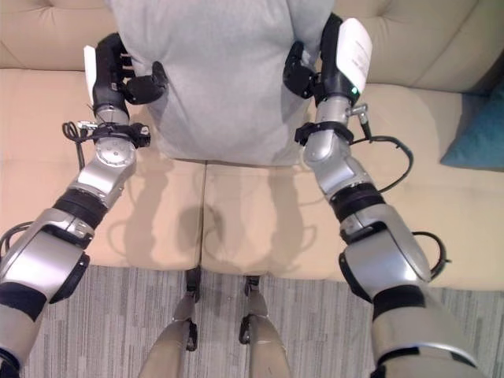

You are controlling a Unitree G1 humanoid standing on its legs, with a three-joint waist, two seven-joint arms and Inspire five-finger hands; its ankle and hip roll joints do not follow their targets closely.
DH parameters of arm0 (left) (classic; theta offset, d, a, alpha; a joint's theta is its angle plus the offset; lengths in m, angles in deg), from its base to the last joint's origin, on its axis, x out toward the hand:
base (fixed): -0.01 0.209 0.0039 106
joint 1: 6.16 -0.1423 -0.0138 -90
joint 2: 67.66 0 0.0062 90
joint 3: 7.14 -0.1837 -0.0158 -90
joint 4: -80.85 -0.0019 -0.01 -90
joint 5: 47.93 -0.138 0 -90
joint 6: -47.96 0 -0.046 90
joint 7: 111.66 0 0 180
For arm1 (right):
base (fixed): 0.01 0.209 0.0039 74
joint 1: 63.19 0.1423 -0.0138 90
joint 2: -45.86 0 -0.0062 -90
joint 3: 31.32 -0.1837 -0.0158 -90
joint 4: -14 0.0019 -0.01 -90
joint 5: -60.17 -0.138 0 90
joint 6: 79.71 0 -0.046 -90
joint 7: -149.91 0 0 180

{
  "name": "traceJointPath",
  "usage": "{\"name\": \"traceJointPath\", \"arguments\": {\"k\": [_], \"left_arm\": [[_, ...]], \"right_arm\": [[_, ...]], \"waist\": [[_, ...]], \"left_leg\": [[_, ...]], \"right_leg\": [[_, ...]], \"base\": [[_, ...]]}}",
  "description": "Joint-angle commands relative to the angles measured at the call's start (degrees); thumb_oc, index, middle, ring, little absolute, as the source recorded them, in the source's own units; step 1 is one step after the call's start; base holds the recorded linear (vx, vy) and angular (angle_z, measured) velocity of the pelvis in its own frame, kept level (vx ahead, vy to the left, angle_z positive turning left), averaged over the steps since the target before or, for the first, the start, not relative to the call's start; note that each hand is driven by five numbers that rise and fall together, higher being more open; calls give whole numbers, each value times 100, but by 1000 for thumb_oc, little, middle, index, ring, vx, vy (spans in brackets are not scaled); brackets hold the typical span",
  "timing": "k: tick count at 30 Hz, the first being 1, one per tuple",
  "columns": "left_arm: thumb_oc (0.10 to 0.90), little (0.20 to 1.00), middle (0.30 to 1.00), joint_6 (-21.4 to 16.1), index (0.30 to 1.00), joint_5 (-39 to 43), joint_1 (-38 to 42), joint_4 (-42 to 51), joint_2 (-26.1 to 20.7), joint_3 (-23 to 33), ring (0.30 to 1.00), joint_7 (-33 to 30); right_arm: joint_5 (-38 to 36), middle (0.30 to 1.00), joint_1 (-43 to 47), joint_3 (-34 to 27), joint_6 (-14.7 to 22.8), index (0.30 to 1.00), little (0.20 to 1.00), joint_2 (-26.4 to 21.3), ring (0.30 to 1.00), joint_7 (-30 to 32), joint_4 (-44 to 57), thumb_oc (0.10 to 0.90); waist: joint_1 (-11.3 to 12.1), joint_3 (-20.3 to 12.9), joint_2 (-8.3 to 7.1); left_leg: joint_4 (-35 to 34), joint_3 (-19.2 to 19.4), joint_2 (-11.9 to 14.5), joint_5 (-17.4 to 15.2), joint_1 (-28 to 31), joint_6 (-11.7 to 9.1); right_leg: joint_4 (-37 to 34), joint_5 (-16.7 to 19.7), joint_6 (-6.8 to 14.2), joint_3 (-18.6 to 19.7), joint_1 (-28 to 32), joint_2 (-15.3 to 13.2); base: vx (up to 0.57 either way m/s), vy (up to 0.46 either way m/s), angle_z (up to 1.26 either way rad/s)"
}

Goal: Pick up all the scattered cushions and arrange them neatly on the sofa.

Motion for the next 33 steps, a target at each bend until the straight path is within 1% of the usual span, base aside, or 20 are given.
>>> {"name": "traceJointPath", "arguments": {"k": [1, 7, 9, 12, 16, 17, 20, 21, 25, 26, 29, 30, 31, 32, 33], "left_arm": [[800, 900, 900, -682, 900, 232, 684, -191, -539, -164, 900, -39], [800, 900, 900, -681, 900, 762, 372, -473, -982, 134, 900, 276], [800, 900, 900, -685, 900, 802, 199, -430, -1133, 185, 900, 351], [800, 900, 900, -693, 900, 799, -20, -336, -1235, 256, 900, 432], [800, 900, 900, -695, 900, 801, -265, -202, -1282, 360, 900, 474], [800, 900, 900, -709, 900, 789, -414, -121, -1310, 433, 900, 501], [800, 900, 900, -724, 900, 786, -722, 123, -1286, 568, 900, 530], [800, 900, 900, -743, 900, 750, -948, 326, -1239, 654, 900, 566], [800, 900, 900, -761, 900, 638, -1290, 698, -1194, 775, 900, 561], [800, 900, 900, -754, 900, 512, -1825, 1125, -1078, 982, 900, 601], [800, 900, 900, -724, 900, 318, -2840, 1946, -794, 1348, 900, 685], [800, 900, 900, -719, 900, 228, -3312, 2286, -647, 1520, 900, 725], [800, 900, 900, -708, 900, 220, -3339, 2309, -646, 1515, 900, 718], [800, 900, 900, -682, 900, 58, -4076, 2812, -470, 1763, 900, 820], [800, 900, 900, -660, 900, 1, -4458, 3004, -357, 1920, 900, 904]], "right_arm": [[-324, 900, 499, -159, 174, 900, 900, -125, 900, -42, -234, 800], [-656, 900, 365, -201, 70, 900, 900, -608, 900, -333, -614, 800], [-712, 900, 251, -238, 61, 900, 900, -804, 900, -423, -622, 800], [-842, 900, 32, -363, 91, 900, 900, -1031, 900, -542, -586, 800], [-963, 900, -209, -536, 124, 900, 900, -1162, 900, -618, -530, 800], [-1092, 900, -348, -682, 183, 900, 900, -1222, 900, -671, -479, 800], [-1300, 900, -650, -953, 256, 900, 900, -1254, 900, -746, -313, 800], [-1359, 900, -870, -1095, 303, 900, 900, -1231, 900, -797, -176, 800], [-1389, 900, -1173, -1277, 345, 900, 900, -1209, 900, -832, 169, 800], [-1391, 900, -1722, -1597, 420, 900, 900, -1108, 900, -896, 634, 800], [-1217, 900, -2806, -2188, 456, 900, 900, -847, 900, -959, 1473, 800], [-1077, 900, -3302, -2430, 458, 900, 900, -708, 900, -995, 1826, 800], [-1067, 900, -3344, -2448, 445, 900, 900, -704, 900, -993, 1857, 800], [-727, 900, -4163, -2742, 455, 900, 900, -500, 900, -1092, 2349, 800], [-440, 900, -4553, -2864, 429, 900, 900, -469, 900, -1152, 2582, 800]], "waist": [[28, -551, -250], [32, -627, -276], [24, -646, -280], [13, -671, -295], [12, -692, -319], [4, -704, -326], [6, -719, -338], [4, -724, -348], [-4, -732, -361], [-14, -726, -369], [-25, -739, -391], [-34, -746, -396], [-28, -753, -401], [-27, -749, -415], [-25, -734, -413]], "left_leg": [[-197, 126, -255, -330, 163, -193], [-197, 143, -248, -345, 214, -217], [-197, 149, -246, -348, 230, -215], [-197, 152, -243, -357, 256, -221], [-197, 159, -238, -365, 281, -221], [-197, 163, -230, -373, 295, -223], [-197, 181, -210, -382, 319, -227], [-197, 183, -204, -393, 350, -227], [-197, 194, -200, -404, 407, -232], [-197, 207, -195, -434, 529, -234], [-197, 240, -181, -512, 792, -230], [-197, 239, -167, -543, 909, -228], [-197, 239, -166, -546, 920, -228], [-197, 257, -146, -580, 1144, -220], [-197, 269, -122, -625, 1281, -226]], "right_leg": [[20, -386, 897, 157, 23, -144], [20, -385, 900, 144, 72, -153], [20, -389, 897, 134, 95, -152], [20, -398, 895, 115, 130, -154], [20, -407, 896, 115, 161, -149], [20, -408, 896, 113, 165, -150], [20, -422, 896, 115, 193, -157], [20, -437, 890, 119, 212, -150], [20, -458, 883, 121, 272, -146], [20, -481, 865, 109, 395, -143], [20, -547, 841, 85, 682, -148], [20, -579, 836, 78, 812, -156], [20, -582, 836, 77, 823, -156], [20, -615, 828, 60, 1046, -174], [20, -669, 822, 42, 1203, -167]], "base": [[8, -11, 14], [5, -3, 1], [7, -13, 5], [1, -5, 1], [2, -9, 2], [0, 0, 0], [-1, -9, -1], [-3, -21, -3], [0, -18, -4], [10, -13, -5], [30, -12, -6], [0, 0, 0], [51, -7, 3], [65, -5, 4], [86, -15, 8]]}}
